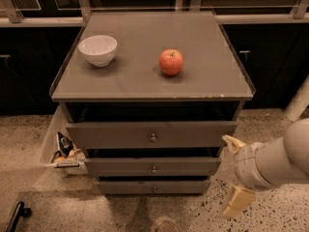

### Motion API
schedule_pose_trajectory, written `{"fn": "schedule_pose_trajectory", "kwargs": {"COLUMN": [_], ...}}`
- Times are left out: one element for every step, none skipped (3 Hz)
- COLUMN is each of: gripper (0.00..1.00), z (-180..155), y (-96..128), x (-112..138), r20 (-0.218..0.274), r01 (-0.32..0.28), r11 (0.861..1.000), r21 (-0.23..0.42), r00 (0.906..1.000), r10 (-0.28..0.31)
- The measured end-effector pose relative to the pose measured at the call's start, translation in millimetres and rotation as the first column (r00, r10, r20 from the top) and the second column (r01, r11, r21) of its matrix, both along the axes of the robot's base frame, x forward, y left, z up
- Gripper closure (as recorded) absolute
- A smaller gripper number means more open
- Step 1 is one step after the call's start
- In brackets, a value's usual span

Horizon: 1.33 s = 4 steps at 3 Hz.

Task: Open middle drawer

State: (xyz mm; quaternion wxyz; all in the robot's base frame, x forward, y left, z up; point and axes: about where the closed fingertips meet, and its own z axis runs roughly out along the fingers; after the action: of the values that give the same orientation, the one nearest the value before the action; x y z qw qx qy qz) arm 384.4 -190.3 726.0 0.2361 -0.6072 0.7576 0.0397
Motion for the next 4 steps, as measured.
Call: {"fn": "schedule_pose_trajectory", "kwargs": {"gripper": [0.00, 0.00, 0.00, 0.00], "z": [-35, -63, -93, -123], "y": [-3, -5, -12, -23], "x": [27, 50, 71, 79], "r20": [0.076, 0.130, 0.163, 0.159], "r01": [-0.139, -0.262, -0.316, -0.295], "r11": [0.987, 0.957, 0.941, 0.953], "r21": [-0.077, -0.121, -0.122, -0.072], "r00": [0.9866, 0.9520, 0.9287, 0.9397], "r10": [0.145, 0.277, 0.333, 0.303]}}
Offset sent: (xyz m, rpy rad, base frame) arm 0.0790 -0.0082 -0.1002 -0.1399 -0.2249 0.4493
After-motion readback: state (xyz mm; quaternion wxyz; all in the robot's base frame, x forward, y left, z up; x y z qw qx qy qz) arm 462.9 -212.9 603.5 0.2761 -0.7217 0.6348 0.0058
